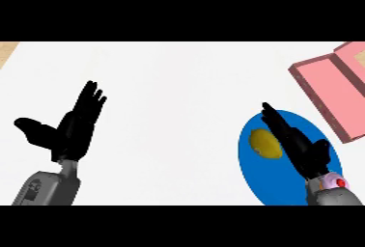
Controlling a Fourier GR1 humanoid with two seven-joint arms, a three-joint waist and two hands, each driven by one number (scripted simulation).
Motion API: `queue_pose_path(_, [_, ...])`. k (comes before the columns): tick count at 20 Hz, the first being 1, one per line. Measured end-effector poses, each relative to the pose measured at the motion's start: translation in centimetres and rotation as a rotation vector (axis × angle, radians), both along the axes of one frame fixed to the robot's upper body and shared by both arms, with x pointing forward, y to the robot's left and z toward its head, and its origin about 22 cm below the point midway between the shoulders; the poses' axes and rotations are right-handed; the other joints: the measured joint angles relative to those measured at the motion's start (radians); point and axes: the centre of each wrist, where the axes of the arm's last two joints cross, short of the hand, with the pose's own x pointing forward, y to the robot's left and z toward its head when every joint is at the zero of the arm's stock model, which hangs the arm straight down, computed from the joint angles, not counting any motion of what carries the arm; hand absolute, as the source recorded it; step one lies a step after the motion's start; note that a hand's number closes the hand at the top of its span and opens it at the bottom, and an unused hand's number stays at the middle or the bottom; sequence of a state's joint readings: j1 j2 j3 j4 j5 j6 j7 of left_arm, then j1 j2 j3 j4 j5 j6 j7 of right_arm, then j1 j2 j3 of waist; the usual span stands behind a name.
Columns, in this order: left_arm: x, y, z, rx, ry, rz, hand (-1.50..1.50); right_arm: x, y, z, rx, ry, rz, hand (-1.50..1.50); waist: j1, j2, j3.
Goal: Pick the lemon from the plate and place it in the cardboard box
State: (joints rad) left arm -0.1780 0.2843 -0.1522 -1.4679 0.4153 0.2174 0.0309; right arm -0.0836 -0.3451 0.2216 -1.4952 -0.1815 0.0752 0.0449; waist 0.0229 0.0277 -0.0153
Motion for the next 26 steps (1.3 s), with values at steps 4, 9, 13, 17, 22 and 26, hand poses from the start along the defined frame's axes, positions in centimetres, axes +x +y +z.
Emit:
queue_pose_path(4, [0.5,1.3,1.2,0.145,-0.083,-0.06,0.0,3.3,-1.3,5.5,0.005,-0.137,0.06,-1.5,-0.01,-0.018,0.01])
queue_pose_path(9, [1.2,1.4,3.5,0.372,-0.201,-0.2,0.0,6.3,-5.2,14.5,-0.164,-0.339,0.156,-1.5,-0.008,-0.025,0.014])
queue_pose_path(13, [1.1,1.6,3.8,0.448,-0.244,-0.26,0.0,7.6,-9.1,17.1,-0.243,-0.423,0.246,-1.5,-0.001,-0.02,0.016])
queue_pose_path(17, [1.5,1.4,4.0,0.477,-0.262,-0.288,0.0,8.1,-10.7,18.5,-0.35,-0.515,0.384,-1.5,0.003,-0.017,0.017])
queue_pose_path(22, [1.1,1.4,3.8,0.481,-0.263,-0.309,0.0,8.9,-10.3,20.5,-0.521,-0.554,0.538,-1.5,0.006,-0.02,0.016])
queue_pose_path(26, [1.3,1.7,4.3,0.492,-0.262,-0.309,0.0,8.9,-7.7,21.8,-0.732,-0.517,0.656,-1.5,0.004,-0.023,0.015])
